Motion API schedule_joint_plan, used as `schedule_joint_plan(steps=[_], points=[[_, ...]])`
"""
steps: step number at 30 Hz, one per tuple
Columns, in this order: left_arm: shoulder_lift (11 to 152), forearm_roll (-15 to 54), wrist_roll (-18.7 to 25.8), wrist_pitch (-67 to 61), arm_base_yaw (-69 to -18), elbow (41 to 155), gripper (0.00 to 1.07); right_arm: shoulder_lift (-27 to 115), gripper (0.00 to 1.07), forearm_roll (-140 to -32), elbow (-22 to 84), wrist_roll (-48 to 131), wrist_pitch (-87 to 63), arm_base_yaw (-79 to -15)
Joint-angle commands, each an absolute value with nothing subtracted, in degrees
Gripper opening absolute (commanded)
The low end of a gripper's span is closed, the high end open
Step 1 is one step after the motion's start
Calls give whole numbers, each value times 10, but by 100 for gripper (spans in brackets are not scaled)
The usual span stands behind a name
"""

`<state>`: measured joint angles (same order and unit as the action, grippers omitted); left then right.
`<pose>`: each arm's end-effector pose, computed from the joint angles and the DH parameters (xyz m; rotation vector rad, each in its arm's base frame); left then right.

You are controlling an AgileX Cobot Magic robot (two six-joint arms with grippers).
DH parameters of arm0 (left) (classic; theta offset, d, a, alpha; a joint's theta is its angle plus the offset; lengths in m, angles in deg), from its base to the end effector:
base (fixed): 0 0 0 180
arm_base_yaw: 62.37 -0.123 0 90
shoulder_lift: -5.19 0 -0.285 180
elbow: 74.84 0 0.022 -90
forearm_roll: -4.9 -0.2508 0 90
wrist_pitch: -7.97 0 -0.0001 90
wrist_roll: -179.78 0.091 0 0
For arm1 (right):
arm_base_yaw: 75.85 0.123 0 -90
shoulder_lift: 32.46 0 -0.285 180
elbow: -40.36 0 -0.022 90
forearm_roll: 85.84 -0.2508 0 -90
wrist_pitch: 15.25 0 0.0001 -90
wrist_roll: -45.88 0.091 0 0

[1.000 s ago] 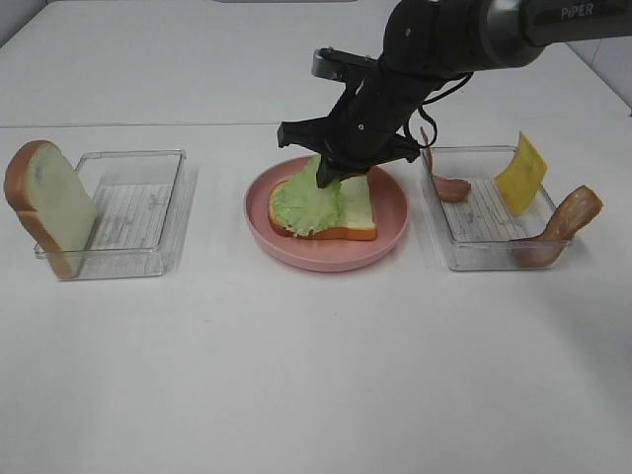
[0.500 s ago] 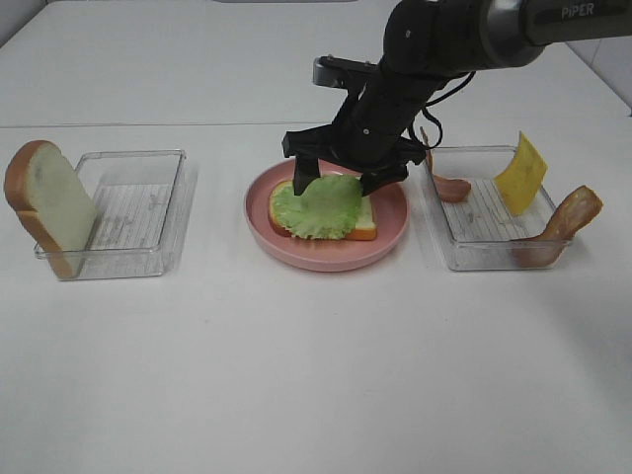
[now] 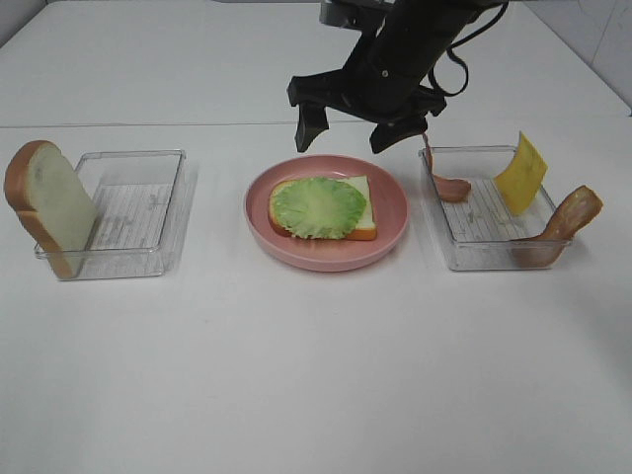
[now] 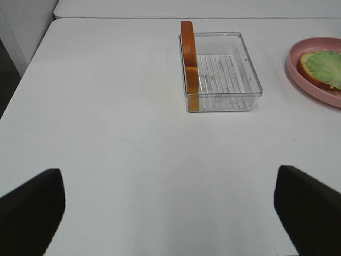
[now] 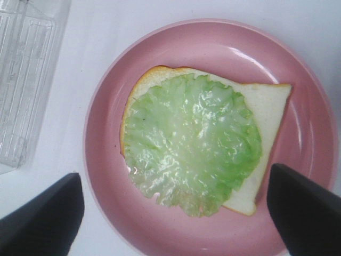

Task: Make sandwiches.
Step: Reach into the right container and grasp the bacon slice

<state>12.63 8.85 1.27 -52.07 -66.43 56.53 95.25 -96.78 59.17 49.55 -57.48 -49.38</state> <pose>-0.0048 -0.0058 0.2782 -0.0426 2.0242 -0.0210 0.4092 0.2167 0.2094 -0.3852 2.6438 0.3914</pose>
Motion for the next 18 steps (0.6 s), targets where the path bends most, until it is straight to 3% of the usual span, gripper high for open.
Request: schedule_joint_plan(steps=[1, 7, 9, 18], points=[[115, 92, 8, -512, -663, 565, 101, 927, 89, -954, 595, 498, -601, -494], [115, 92, 8, -512, -663, 565, 101, 914, 89, -886, 651, 506, -717, -495], [115, 92, 8, -512, -663, 565, 101, 930, 88, -850, 724, 511, -771, -507], [115, 92, 8, -512, -663, 565, 101, 1012, 88, -858, 856, 507, -859, -572]])
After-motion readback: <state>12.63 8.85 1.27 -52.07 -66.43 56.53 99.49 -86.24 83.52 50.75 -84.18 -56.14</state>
